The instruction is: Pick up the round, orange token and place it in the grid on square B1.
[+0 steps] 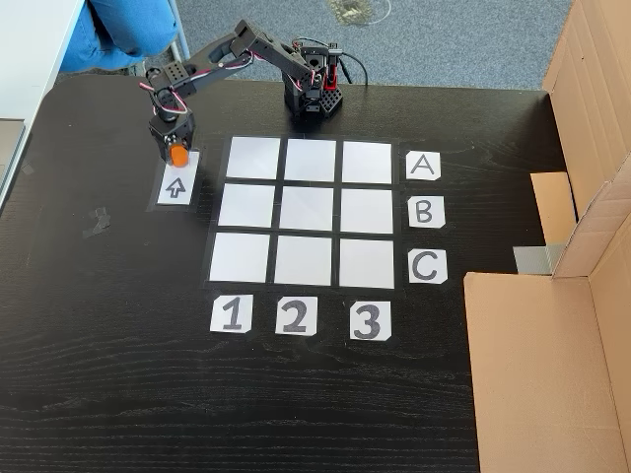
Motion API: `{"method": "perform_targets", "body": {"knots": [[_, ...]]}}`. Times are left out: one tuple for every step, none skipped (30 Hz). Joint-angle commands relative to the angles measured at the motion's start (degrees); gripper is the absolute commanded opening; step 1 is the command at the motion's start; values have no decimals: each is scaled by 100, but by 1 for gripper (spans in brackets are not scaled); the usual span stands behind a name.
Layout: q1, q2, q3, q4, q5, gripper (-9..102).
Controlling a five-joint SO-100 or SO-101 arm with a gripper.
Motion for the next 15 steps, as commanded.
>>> {"method": "perform_targets", "body": {"knots": [[141,1055,123,-114,-53,-1],[176,1239,211,-123,-79,-1],[202,1433,325,-149,-123,-1],[229,1635,439,-185,-149,-1],[255,1819,536,-193,-176,-1],[272,2013,633,-193,-202,-1],[290,2206,729,-202,-220,-1],[308,2399,817,-202,-229,-1],[316,2584,896,-202,-229,-1],[316,2760,1002,-202,-237,-1],[281,2927,1116,-202,-264,-1],[229,3085,1213,-202,-281,-1],[158,3234,1327,-202,-299,-1],[79,3375,1450,-202,-316,-1],[9,3516,1556,-202,-316,-1]]}}
